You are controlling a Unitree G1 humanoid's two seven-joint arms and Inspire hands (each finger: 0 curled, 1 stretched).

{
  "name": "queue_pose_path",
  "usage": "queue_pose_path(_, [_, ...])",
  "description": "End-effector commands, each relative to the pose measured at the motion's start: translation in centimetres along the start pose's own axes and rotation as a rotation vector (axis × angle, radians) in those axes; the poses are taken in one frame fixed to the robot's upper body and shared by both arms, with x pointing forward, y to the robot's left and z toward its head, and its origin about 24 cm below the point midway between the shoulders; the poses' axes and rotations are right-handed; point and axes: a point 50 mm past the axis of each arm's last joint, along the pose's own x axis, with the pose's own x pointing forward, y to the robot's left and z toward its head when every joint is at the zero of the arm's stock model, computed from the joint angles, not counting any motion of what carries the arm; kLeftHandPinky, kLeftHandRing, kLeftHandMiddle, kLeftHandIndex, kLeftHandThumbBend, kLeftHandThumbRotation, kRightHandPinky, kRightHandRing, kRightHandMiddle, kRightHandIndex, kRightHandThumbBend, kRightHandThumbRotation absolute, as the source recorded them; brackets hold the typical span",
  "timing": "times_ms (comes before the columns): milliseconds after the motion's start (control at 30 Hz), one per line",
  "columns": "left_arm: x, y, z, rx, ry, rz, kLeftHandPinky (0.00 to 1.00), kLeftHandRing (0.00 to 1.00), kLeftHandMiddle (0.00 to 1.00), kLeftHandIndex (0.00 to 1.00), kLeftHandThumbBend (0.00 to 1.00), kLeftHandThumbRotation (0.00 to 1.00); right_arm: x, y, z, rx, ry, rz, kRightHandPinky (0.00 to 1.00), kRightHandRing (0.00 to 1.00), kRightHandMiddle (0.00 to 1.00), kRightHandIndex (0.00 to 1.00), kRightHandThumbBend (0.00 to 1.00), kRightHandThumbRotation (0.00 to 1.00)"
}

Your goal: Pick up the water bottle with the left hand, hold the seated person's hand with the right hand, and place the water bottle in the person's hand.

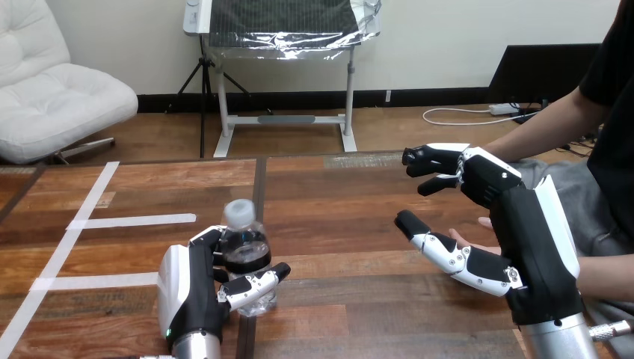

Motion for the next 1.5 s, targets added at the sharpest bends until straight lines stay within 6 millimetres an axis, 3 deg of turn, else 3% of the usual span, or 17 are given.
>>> queue_pose_path(0, [1.78, 0.27, 2.26, -0.031, -0.116, 0.038, 0.39, 0.41, 0.45, 0.47, 0.71, 0.00, 1.73, -0.39, 1.42, -0.012, -0.102, -0.004, 0.57, 0.67, 0.71, 0.66, 0.54, 0.03])
queue_pose_path(1467, [1.62, 0.20, 2.75, -0.100, -0.176, 0.036, 0.41, 0.41, 0.45, 0.47, 0.69, 0.00, 1.70, -0.43, 1.31, 0.005, -0.103, -0.008, 0.55, 0.66, 0.70, 0.66, 0.54, 0.02])
